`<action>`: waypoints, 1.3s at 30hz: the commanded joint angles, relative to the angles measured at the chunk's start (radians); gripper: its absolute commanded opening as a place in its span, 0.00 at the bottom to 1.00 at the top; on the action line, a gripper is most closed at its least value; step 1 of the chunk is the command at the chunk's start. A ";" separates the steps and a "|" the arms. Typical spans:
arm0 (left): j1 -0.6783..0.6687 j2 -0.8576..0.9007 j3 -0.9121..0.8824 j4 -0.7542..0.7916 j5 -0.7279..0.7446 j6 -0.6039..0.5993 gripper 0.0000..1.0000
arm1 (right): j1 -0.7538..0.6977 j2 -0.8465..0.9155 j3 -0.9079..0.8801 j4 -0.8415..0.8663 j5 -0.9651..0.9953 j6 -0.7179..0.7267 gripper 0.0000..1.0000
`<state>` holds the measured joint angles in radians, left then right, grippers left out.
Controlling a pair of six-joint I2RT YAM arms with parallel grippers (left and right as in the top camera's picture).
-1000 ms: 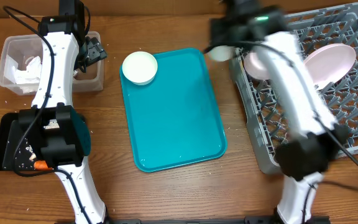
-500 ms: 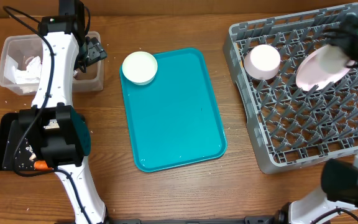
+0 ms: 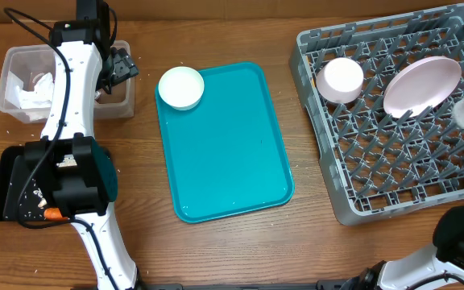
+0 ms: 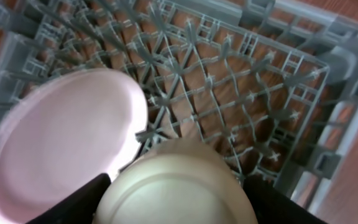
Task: Sort waste into correct bins and load items into the dishwasher rack
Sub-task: 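Carry the cup right and set it in the rack's right side, then reach the right gripper to the white bowl on the tray and grasp its rim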
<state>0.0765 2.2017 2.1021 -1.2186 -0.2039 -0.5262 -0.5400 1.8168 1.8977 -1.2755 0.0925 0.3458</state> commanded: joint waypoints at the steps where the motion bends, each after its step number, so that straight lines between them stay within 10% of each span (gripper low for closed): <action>1: 0.002 -0.006 0.021 0.001 0.003 -0.024 1.00 | 0.001 -0.013 -0.111 0.050 0.004 0.011 0.71; 9: 0.002 -0.006 0.021 0.001 0.003 -0.024 1.00 | 0.002 -0.028 -0.148 0.055 -0.003 0.018 0.93; 20: 0.002 -0.006 0.021 0.000 0.003 -0.024 1.00 | 0.074 -0.220 -0.148 0.048 -0.347 0.018 0.92; 30: 0.002 -0.006 0.021 0.001 0.003 -0.024 1.00 | 0.584 -0.238 -0.153 0.220 -0.406 0.023 0.86; 39: 0.002 -0.006 0.021 0.001 0.003 -0.024 1.00 | 0.944 0.086 -0.164 0.593 -0.325 0.187 0.77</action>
<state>0.0765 2.2017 2.1021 -1.2182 -0.2047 -0.5262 0.3450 1.7969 1.7412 -0.7300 -0.2607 0.4541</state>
